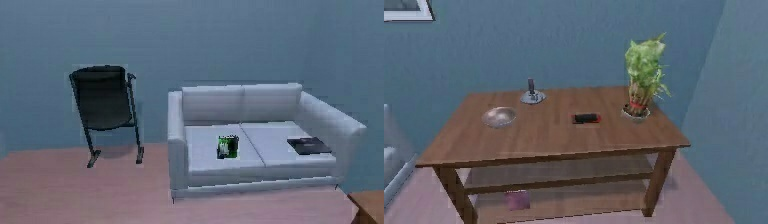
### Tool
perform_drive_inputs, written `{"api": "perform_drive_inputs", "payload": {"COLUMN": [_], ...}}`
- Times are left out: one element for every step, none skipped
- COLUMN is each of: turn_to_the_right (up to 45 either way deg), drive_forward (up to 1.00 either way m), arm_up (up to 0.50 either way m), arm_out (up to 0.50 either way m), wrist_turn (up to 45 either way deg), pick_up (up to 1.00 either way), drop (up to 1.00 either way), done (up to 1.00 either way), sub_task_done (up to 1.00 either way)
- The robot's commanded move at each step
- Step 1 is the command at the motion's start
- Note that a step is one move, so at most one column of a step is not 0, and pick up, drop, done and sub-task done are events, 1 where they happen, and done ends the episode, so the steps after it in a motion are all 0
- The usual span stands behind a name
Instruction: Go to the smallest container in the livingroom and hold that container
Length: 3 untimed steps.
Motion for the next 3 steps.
{"api": "perform_drive_inputs", "payload": {"turn_to_the_right": [0.0,-42.0,0.0], "drive_forward": [0.4,0.0,0.5], "arm_up": [0.0,0.0,0.0], "arm_out": [0.0,0.0,0.0], "wrist_turn": [0.0,0.0,0.0], "pick_up": [0.0,0.0,0.0], "drop": [0.0,0.0,0.0], "done": [0.0,0.0,0.0], "sub_task_done": [0.0,0.0,0.0]}}
